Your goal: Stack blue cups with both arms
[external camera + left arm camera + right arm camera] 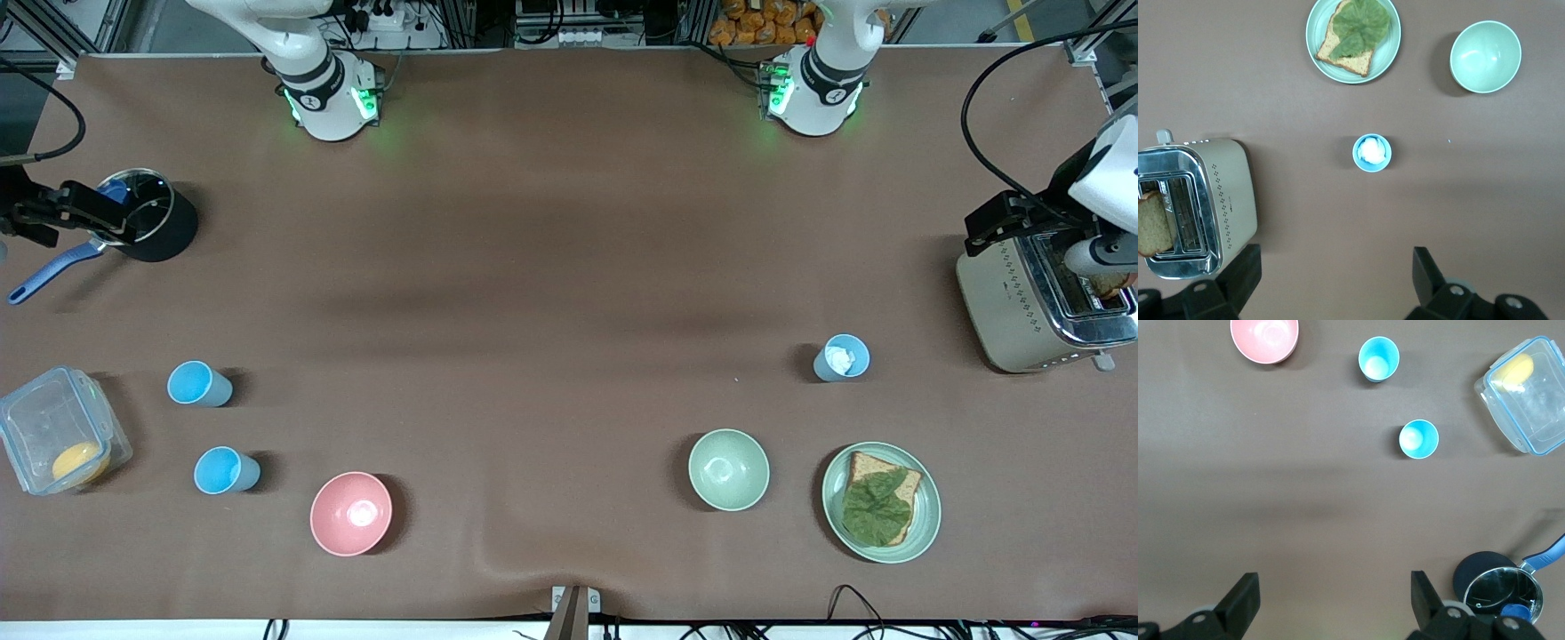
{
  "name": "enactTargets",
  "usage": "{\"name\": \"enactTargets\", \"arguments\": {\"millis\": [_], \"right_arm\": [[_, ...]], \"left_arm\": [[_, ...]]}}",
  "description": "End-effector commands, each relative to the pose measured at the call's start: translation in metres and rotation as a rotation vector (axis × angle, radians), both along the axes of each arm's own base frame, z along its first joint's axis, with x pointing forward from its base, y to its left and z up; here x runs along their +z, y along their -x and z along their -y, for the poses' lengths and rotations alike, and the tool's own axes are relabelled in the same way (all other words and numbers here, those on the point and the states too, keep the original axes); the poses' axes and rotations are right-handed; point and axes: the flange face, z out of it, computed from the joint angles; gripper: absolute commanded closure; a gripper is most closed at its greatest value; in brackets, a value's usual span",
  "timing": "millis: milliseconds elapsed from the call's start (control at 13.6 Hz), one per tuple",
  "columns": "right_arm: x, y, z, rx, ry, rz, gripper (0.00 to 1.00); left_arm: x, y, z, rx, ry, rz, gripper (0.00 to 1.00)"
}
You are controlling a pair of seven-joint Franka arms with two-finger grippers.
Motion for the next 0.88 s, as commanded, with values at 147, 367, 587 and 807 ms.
{"name": "enactTargets", "arguments": {"millis": [147, 367, 587, 807], "right_arm": [[0.000, 0.009, 0.004, 0.003, 0.009, -0.004, 0.00], [-0.007, 0.009, 0.010, -0.007, 0.009, -0.026, 0.00], [-0.037, 0.003, 0.023, -0.026, 0.000, -0.113, 0.00], [-0.098, -0.018, 0.028, 0.013, -0.018, -0.232, 0.00]], "left_arm": [[0.007, 0.007, -0.002, -0.016, 0.029, -0.018, 0.00], [0.003, 0.005, -0.003, -0.019, 0.030, -0.026, 0.00], [0.003, 0.005, -0.004, -0.011, 0.032, -0.024, 0.00], [0.003, 0.005, -0.004, -0.009, 0.032, -0.024, 0.00]]}}
